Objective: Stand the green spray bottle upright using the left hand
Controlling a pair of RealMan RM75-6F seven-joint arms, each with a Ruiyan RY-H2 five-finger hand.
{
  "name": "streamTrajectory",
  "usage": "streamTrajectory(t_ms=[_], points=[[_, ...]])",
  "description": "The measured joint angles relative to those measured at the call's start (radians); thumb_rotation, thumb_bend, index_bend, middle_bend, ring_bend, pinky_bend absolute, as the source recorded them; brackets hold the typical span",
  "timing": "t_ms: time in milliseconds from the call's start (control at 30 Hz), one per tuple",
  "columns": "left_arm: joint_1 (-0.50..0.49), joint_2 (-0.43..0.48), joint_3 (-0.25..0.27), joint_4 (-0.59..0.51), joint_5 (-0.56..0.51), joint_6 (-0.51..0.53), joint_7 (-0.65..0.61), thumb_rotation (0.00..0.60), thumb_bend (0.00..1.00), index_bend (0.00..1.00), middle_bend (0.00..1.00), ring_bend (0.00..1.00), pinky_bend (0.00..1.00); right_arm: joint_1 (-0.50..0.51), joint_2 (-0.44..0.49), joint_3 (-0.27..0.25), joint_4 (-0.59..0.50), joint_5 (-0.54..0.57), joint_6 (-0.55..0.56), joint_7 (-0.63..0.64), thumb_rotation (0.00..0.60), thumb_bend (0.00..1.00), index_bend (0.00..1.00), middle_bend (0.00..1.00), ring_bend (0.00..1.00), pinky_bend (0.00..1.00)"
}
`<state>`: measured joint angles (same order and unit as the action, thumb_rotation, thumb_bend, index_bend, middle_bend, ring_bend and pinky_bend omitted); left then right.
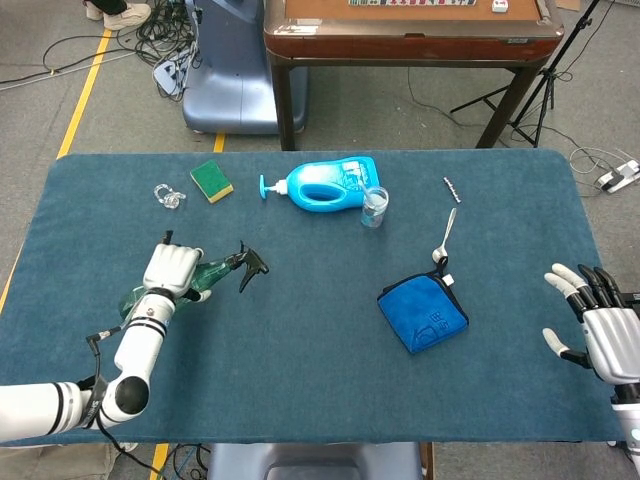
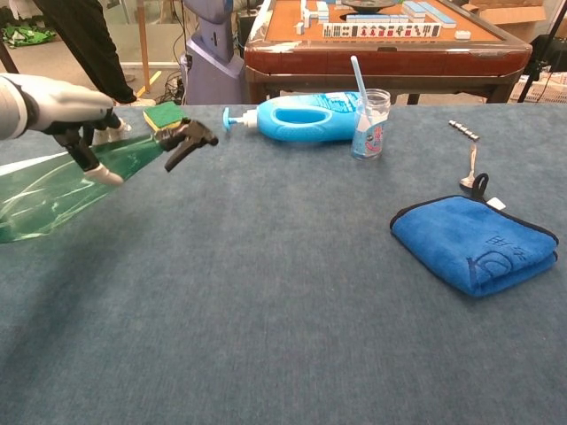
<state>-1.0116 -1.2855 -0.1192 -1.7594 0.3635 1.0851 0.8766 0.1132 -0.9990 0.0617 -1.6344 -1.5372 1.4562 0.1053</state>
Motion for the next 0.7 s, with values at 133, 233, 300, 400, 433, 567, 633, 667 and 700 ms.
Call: streamTrajectory(t_ms=[133, 233, 300, 400, 433, 567, 633, 667, 700], points=[[0.057, 0.054, -0.056, -0.042, 0.085, -0.058, -0.215, 0.496, 0.38, 0.49, 0.52, 0.33, 0.05, -0.003, 0.003, -0.001, -0.005, 0.001, 0.004, -0.005, 0.600, 0.28, 0.19, 0.15, 0.01, 0.00], [0.106, 0.082, -0.100, -0.063, 0.190, -0.096, -0.394, 0.492, 0.38, 0.49, 0.52, 0.32, 0.05, -0.005, 0.004, -0.001, -0.009, 0.000, 0.006, -0.007, 0.600, 0.28, 0.19, 0.15, 0.00, 0.00], [0.143, 0.091, -0.129, -0.070, 0.274, -0.113, -0.519, 0.495, 0.38, 0.48, 0.52, 0.32, 0.05, -0.005, 0.004, -0.002, -0.011, -0.001, 0.006, -0.008, 0.600, 0.28, 0.19, 0.15, 0.00, 0.00], [0.193, 0.086, -0.164, -0.068, 0.403, -0.124, -0.692, 0.513, 0.38, 0.47, 0.51, 0.31, 0.05, -0.005, 0.004, -0.002, -0.013, -0.002, 0.007, -0.009, 0.600, 0.28, 0.19, 0.15, 0.00, 0.00], [0.207, 0.081, -0.173, -0.063, 0.441, -0.124, -0.741, 0.522, 0.38, 0.47, 0.51, 0.31, 0.05, -0.006, 0.004, -0.002, -0.013, -0.002, 0.008, -0.009, 0.600, 0.28, 0.19, 0.15, 0.00, 0.00], [0.262, 0.032, -0.203, -0.011, 0.610, -0.113, -0.954, 0.496, 0.38, 0.45, 0.51, 0.28, 0.05, -0.009, 0.007, -0.002, -0.013, 0.001, 0.011, -0.010, 0.600, 0.28, 0.19, 0.15, 0.01, 0.00], [0.280, -0.001, -0.210, 0.027, 0.668, -0.103, -1.032, 0.482, 0.38, 0.44, 0.50, 0.27, 0.05, -0.010, 0.007, -0.003, -0.013, 0.002, 0.011, -0.010, 0.600, 0.28, 0.19, 0.15, 0.01, 0.00], [0.290, -0.027, -0.213, 0.057, 0.701, -0.094, -1.077, 0.479, 0.38, 0.44, 0.50, 0.26, 0.05, -0.010, 0.006, -0.003, -0.013, 0.002, 0.012, -0.009, 0.600, 0.28, 0.19, 0.15, 0.00, 0.00], [0.296, -0.046, -0.214, 0.082, 0.722, -0.086, -1.105, 0.478, 0.38, 0.44, 0.50, 0.26, 0.05, -0.010, 0.006, -0.003, -0.013, 0.003, 0.010, -0.009, 0.600, 0.28, 0.19, 0.15, 0.00, 0.00]])
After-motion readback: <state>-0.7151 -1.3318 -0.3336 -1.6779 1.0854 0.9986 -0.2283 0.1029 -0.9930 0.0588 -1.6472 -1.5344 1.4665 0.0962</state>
